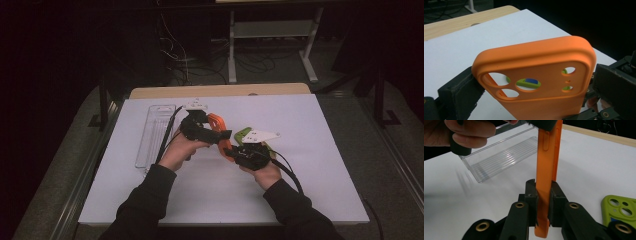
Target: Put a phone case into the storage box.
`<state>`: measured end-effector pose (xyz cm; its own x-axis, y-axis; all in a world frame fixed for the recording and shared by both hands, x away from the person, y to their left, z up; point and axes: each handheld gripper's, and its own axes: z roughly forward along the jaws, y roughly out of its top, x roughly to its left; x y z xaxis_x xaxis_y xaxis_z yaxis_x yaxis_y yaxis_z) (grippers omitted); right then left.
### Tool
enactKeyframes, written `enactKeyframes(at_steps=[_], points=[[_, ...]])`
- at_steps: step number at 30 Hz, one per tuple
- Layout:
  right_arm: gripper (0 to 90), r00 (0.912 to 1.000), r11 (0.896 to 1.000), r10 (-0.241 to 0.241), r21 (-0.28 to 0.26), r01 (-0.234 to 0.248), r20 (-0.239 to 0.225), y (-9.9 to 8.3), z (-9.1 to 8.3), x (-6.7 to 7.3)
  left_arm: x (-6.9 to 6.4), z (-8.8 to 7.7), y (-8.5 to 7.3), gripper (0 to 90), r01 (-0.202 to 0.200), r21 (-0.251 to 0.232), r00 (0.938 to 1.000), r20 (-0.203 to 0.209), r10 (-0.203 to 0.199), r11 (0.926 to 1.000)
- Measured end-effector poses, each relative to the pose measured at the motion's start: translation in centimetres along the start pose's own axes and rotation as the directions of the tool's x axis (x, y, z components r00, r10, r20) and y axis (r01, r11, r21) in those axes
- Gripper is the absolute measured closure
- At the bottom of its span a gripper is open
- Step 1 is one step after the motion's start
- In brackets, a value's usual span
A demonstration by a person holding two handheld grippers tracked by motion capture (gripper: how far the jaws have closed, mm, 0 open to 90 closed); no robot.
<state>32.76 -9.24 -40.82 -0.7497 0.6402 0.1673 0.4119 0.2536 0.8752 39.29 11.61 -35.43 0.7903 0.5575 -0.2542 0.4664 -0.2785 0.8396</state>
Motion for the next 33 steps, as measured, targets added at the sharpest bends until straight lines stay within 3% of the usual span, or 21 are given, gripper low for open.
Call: enactKeyframes(at_steps=[2, 9, 23, 29, 33], points=[[78.7, 1.0, 1.0, 0.0, 0.001, 0.0, 0.0, 0.0, 0.0, 0.0, 0.0, -0.1, 0.0, 4.1, -0.002, -0.006, 0.9999, -0.016, 0.002, 1.0], [78.8, 0.9999, 1.0, -0.014, 0.005, 0.014, -0.009, -0.1, 0.1, 0.0, 0.1, -0.3, 0.1, 11.2, 0.003, -0.029, 1.0, -0.004, -0.003, 0.9996], [77.8, 0.9998, 1.0, -0.016, 0.02, 0.016, -0.01, -0.1, 0.3, 0.2, -0.2, -0.6, 0.2, 15.7, -0.014, -0.033, 0.9998, -0.013, 0.013, 0.9994], [54.0, 0.9999, 0.999, -0.014, 0.046, 0.014, 0.008, 0.1, -0.2, -0.1, 0.1, -1.0, 0.6, 15.8, -0.025, -0.014, 0.9985, -0.049, 0.024, 0.9996], [44.9, 0.9996, 0.997, -0.02, 0.075, 0.018, 0.02, -0.1, -1.0, -0.5, 0.4, -1.5, 1.1, 15.8, -0.019, -0.005, 0.9977, -0.065, 0.019, 0.9998]])
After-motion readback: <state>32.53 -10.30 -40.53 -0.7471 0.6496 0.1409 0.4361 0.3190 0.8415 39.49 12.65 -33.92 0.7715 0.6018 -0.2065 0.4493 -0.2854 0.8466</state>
